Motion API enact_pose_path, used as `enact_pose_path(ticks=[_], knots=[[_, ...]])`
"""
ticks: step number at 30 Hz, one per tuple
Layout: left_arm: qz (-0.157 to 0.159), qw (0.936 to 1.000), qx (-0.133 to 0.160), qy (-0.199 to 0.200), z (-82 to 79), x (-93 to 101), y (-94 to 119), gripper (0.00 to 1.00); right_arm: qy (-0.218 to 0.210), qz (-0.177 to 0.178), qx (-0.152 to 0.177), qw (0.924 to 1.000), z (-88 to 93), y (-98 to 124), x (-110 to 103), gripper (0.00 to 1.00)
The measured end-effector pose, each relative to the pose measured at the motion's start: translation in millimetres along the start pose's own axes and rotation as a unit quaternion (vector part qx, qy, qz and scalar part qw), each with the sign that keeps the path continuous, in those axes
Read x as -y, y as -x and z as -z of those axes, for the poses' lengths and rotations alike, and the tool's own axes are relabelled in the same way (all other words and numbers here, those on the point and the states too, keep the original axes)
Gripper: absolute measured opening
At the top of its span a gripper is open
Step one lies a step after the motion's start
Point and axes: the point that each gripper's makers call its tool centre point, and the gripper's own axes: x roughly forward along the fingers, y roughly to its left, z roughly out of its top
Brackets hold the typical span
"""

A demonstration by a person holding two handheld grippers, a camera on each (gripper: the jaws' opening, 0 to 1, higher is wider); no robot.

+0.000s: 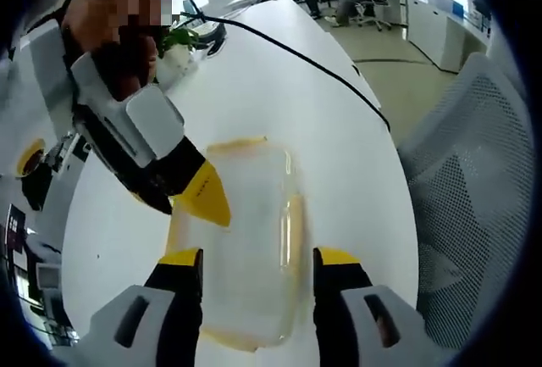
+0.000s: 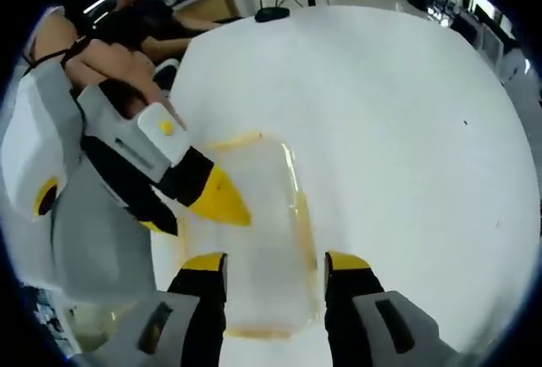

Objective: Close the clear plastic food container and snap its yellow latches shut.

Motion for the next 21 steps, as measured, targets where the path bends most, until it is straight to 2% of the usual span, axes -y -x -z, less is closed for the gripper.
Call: enact_pose_path(ticks=[5, 9, 21], knots=[[0.011, 0.9999, 0.007, 0.000, -0.5, -0.6, 7, 0.55, 0.000, 0.028, 0.020, 0.9994, 3.0, 12, 3, 0.57], [0.011, 0.9997, 0.022, -0.003, -3.5, -4.3, 12, 0.66, 0.011, 0.038, 0.023, 0.9990, 9.1, 16, -2, 0.65], [0.022, 0.9996, 0.006, -0.013, 16.4, -15.8, 14, 0.82, 0.042, 0.059, 0.005, 0.9973, 26.7, 19, -13, 0.80]])
